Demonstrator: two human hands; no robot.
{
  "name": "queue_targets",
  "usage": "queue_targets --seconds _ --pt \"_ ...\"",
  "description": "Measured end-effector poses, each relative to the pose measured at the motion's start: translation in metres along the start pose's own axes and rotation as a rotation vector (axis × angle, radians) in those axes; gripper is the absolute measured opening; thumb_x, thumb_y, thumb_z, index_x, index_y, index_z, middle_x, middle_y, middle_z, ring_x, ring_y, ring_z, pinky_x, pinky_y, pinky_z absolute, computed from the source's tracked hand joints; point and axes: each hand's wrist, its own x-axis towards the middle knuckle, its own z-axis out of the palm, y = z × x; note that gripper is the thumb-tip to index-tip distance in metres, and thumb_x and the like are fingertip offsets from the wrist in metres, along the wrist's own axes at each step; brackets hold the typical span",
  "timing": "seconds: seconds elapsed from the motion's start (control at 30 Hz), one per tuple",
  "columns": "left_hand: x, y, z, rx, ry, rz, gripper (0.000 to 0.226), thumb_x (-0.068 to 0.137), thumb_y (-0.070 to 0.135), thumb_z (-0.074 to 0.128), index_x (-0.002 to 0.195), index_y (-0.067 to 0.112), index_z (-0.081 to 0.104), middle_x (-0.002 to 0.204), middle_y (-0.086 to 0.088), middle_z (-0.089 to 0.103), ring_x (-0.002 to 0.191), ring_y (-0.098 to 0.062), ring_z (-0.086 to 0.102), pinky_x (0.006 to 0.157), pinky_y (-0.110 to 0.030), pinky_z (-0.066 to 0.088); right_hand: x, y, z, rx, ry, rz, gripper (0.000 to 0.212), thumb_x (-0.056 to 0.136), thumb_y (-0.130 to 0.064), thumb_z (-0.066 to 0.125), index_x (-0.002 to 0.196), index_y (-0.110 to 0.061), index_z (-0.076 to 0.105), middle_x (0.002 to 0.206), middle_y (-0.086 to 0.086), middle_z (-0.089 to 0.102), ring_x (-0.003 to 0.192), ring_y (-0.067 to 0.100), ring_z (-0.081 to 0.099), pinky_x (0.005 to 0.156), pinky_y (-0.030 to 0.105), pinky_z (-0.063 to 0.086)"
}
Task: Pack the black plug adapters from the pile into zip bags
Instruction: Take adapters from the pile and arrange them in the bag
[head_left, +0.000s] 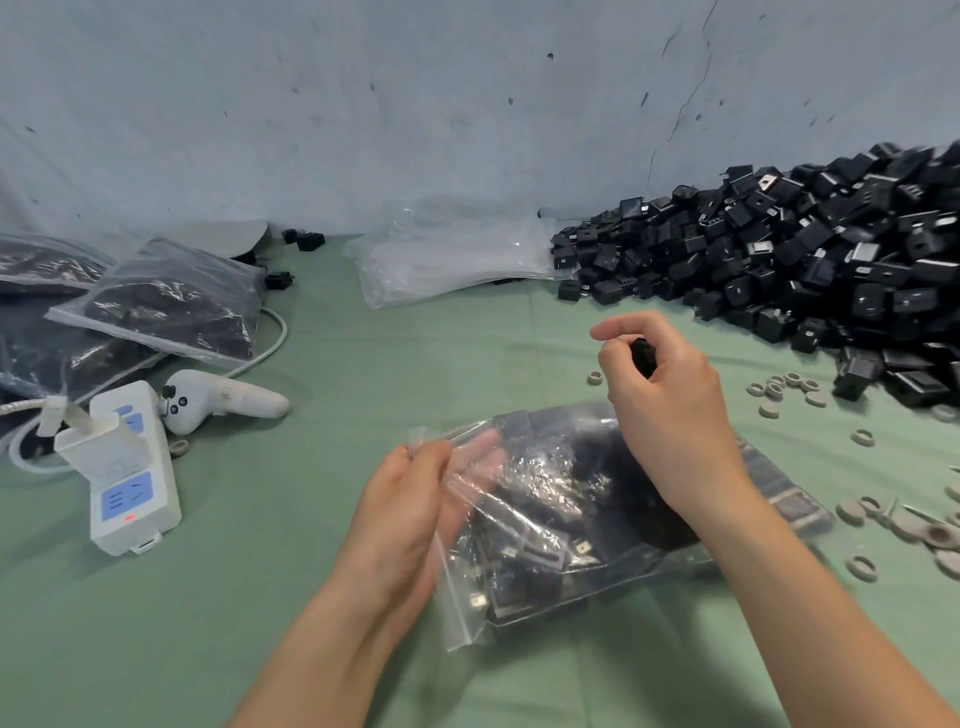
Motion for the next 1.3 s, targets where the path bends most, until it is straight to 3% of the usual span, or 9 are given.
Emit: queue_targets --seconds 0.17,0.37,0.63,0.77,0.87,0.93,1.0,1.13,1.3 --pt "0.005 0.003 -0.001 -0.175 -0.092 -0.118 0.02 0.101 -0.003 0.033 0.117 -0.013 0.041 0.113 -0.03 0.068 0.107 -0.039 0.069 0.076 -0.033 0.061 0.0 0.0 0.0 -0.2 -0.02 -0.062 0.018 0.097 -0.023 0.05 0.101 -0.032 0.065 0.091 -0.01 0.063 0.062 0.005 0.05 0.058 0.027 0.036" --pt "0.006 0.001 -0.002 -0.036 -0.06 -0.121 0.023 0.097 0.009 0.058 0.112 -0.009 0.058 0.111 -0.02 0.073 0.105 -0.031 0.071 0.079 -0.032 0.06 -0.004 0.006 0.007 -0.592 -0.073 -0.226 0.017 0.097 -0.025 0.051 0.103 -0.031 0.065 0.095 -0.011 0.054 0.063 0.012 0.051 0.055 0.032 0.042" --pt "0.01 0.011 0.016 -0.036 -0.242 -0.184 0.036 0.103 0.003 0.031 0.084 -0.006 0.06 0.109 -0.033 0.068 0.105 -0.038 0.069 0.084 -0.042 0.06 -0.008 0.003 0.014 -0.911 -0.273 -0.351 0.017 0.1 -0.033 0.05 0.105 -0.039 0.064 0.104 -0.009 0.049 0.092 0.018 0.054 0.062 0.033 0.05" --pt "0.012 0.014 0.015 -0.144 -0.297 -0.26 0.046 0.097 0.003 0.031 0.138 -0.019 0.031 0.12 -0.038 0.061 0.116 -0.043 0.063 0.095 -0.048 0.054 -0.007 0.003 0.014 -0.928 -0.298 -0.386 0.019 0.101 -0.033 0.048 0.107 -0.041 0.063 0.104 -0.009 0.048 0.091 0.017 0.055 0.058 0.031 0.047" --pt "0.012 0.014 0.014 -0.144 -0.282 -0.268 0.031 0.098 0.007 0.035 0.129 0.004 0.033 0.12 -0.036 0.062 0.117 -0.042 0.063 0.096 -0.047 0.054 -0.006 0.005 0.014 -0.929 -0.312 -0.399 0.02 0.102 -0.033 0.046 0.108 -0.041 0.063 0.104 -0.01 0.049 0.092 0.017 0.055 0.058 0.031 0.046" --pt "0.015 0.016 0.014 -0.052 -0.243 -0.263 0.019 0.103 0.018 0.039 0.12 0.008 0.037 0.116 -0.031 0.067 0.112 -0.038 0.067 0.092 -0.043 0.057 -0.006 0.006 0.014 -0.942 -0.329 -0.408 0.02 0.102 -0.034 0.045 0.11 -0.042 0.062 0.106 -0.01 0.048 0.092 0.017 0.054 0.056 0.03 0.043" --pt "0.017 0.014 0.015 0.07 -0.237 -0.252 0.038 0.105 0.032 0.043 0.126 0.0 0.045 0.115 -0.026 0.069 0.101 -0.033 0.071 0.088 -0.041 0.059 -0.005 0.007 0.014 -0.944 -0.344 -0.415 0.02 0.102 -0.033 0.046 0.109 -0.042 0.061 0.106 -0.01 0.048 0.091 0.017 0.054 0.055 0.029 0.04" --pt "0.017 0.008 0.027 0.253 -0.199 -0.231 0.024 0.102 0.032 0.052 0.106 0.009 0.049 0.109 -0.007 0.048 0.053 -0.012 0.054 0.047 -0.022 0.047 -0.006 0.007 0.014 -0.925 -0.388 -0.425 0.021 0.101 -0.03 0.046 0.109 -0.044 0.061 0.107 -0.011 0.049 0.094 0.016 0.056 0.055 0.029 0.036" --pt "0.018 0.008 0.024 0.177 -0.203 -0.242 0.023 0.103 0.028 0.05 0.11 0.006 0.05 0.112 -0.008 0.042 0.053 -0.015 0.053 0.05 -0.025 0.049 -0.006 0.007 0.012 -0.881 -0.372 -0.427 0.023 0.101 -0.029 0.048 0.11 -0.045 0.063 0.108 -0.011 0.051 0.094 0.017 0.058 0.057 0.032 0.045"
